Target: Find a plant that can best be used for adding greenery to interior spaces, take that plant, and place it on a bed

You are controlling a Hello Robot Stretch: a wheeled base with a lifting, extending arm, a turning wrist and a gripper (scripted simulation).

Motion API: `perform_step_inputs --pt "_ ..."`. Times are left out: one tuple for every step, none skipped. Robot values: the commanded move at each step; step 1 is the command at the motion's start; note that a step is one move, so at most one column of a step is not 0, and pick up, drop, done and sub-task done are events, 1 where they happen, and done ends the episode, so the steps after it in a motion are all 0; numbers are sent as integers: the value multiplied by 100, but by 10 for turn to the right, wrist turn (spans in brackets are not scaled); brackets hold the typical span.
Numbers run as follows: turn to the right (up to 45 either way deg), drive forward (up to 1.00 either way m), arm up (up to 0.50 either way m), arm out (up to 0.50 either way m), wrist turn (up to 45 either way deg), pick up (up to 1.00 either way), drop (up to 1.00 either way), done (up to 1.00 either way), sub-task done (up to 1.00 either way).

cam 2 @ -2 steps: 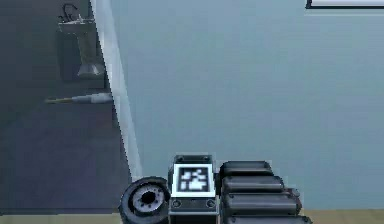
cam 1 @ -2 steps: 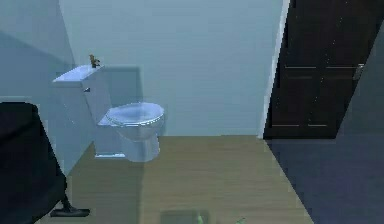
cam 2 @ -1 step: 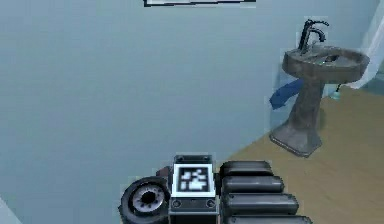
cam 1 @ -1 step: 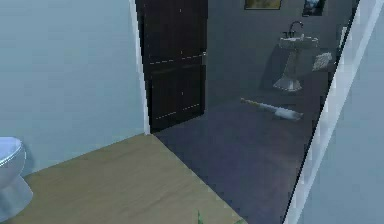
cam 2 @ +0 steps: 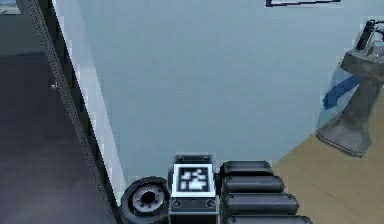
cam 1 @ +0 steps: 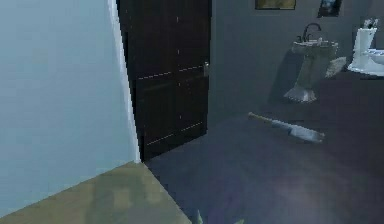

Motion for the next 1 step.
perform_step_inputs --pt "240 0 0 0 0 0 0 0 0"
